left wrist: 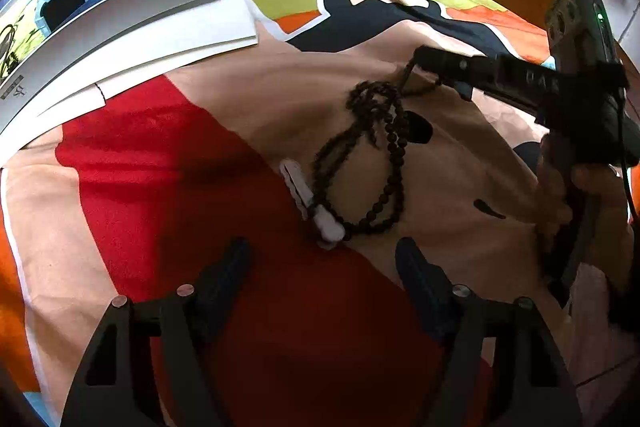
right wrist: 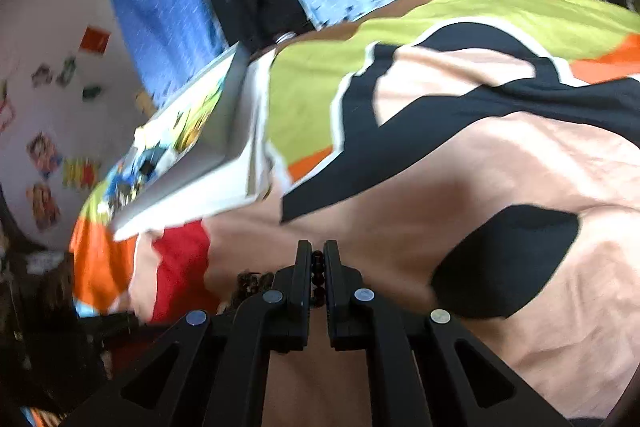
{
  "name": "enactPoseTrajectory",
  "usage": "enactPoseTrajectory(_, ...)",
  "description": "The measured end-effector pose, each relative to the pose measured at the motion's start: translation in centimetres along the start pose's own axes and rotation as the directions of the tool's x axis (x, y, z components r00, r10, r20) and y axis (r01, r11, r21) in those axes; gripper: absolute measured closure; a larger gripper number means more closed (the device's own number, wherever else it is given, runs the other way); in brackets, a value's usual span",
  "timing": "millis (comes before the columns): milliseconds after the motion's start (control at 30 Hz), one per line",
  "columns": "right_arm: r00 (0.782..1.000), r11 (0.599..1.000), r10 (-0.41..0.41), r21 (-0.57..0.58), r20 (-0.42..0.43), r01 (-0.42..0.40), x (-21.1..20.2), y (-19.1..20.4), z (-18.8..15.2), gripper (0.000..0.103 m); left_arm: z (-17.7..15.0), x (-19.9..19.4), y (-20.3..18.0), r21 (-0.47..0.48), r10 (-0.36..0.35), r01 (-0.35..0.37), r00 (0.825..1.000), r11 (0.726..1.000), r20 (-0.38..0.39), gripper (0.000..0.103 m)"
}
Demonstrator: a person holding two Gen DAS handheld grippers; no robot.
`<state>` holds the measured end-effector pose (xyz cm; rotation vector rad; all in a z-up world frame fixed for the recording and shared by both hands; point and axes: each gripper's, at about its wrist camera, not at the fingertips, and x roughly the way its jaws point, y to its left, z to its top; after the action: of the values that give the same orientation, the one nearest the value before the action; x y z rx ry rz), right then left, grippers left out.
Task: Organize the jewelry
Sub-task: 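Grasp the black bead necklace with the right tool while the left tool grasps the white plastic clip, then carry the necklace and white clip into the white tray and open both tools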
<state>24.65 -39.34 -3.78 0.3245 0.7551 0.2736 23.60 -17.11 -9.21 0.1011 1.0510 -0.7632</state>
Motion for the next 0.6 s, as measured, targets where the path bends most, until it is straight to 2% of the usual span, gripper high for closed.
enactPoseTrajectory(167, 0.998, 0.999, -0.031, 0.031, 0.062, 0.03, -1.6, -1.1, 0.9, 0.097, 0.5, 0.1, 0.3, -0.026, -0.031, 0.031, 0.999, 0.999, 0.01, 0.04)
enactPoseTrajectory(300, 0.991, 0.996, -0.075, 0.05, 0.111, 0.07, -3.4, -1.9, 1.6, 0.097, 1.1, -0.1, 1.6, -0.114, -0.063, 0.066, 0.998, 0.991, 0.027, 0.043)
enactPoseTrajectory(367, 0.989, 0.995, -0.087, 0.066, 0.119, 0.08, -3.9, -2.6, 1.6, 0.097, 1.6, 0.3, 2.2, -0.153, -0.063, 0.065, 0.998, 0.986, 0.018, 0.055)
enactPoseTrajectory(500, 0.991, 0.992, -0.089, 0.097, 0.103, 0.079, -3.8, -3.4, 1.5, 0.097, 2.4, 1.2, 3.3, -0.243, -0.059, 0.055, 0.998, 0.968, -0.006, 0.065)
enactPoseTrajectory(600, 0.993, 0.994, -0.079, 0.079, 0.092, 0.071, -3.5, -3.0, 1.4, 0.097, 3.2, 1.9, 3.1, -0.249, -0.019, 0.011, 0.999, 0.968, -0.031, 0.073)
